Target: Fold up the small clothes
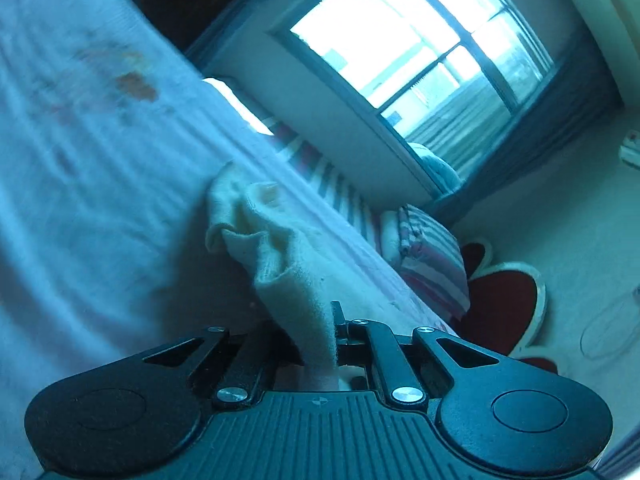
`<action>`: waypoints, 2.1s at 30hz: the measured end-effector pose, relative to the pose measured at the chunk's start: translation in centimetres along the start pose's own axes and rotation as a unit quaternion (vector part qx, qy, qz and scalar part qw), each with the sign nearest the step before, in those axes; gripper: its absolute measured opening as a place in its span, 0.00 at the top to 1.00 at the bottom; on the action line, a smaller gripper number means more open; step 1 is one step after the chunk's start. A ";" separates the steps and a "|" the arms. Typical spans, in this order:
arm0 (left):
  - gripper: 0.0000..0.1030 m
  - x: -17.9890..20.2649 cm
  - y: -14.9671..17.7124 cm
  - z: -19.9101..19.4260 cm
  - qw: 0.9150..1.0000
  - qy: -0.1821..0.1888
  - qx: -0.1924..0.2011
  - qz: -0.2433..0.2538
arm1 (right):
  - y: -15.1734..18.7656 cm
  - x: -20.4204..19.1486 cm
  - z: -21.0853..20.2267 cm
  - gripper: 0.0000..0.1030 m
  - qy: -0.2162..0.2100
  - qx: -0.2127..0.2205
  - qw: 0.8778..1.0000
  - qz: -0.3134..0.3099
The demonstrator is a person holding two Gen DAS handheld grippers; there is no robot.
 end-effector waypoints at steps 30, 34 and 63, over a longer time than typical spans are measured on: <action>0.17 8.7 0.9 5.9 0.972 0.010 -0.146 0.185 | 1.3 13.7 -13.8 0.64 -0.005 0.115 0.984 0.133; 0.17 6.3 -0.1 9.3 0.976 -0.009 -0.149 0.159 | -0.8 13.0 -11.4 0.65 0.018 0.090 0.989 0.113; 0.16 8.7 -6.4 21.7 0.959 -0.097 -0.155 0.217 | -8.5 15.6 -4.4 0.56 0.097 0.022 0.994 0.049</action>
Point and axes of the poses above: each gripper's, at about its wrist camera, not at the fingertips, and z roughly the way its jaws point, x to its right, y to its underside, the point moved 5 cm from there along z, roughly the way its jaws point, and after that the axes turned 13 degrees about -x, right-handed, at the moved point
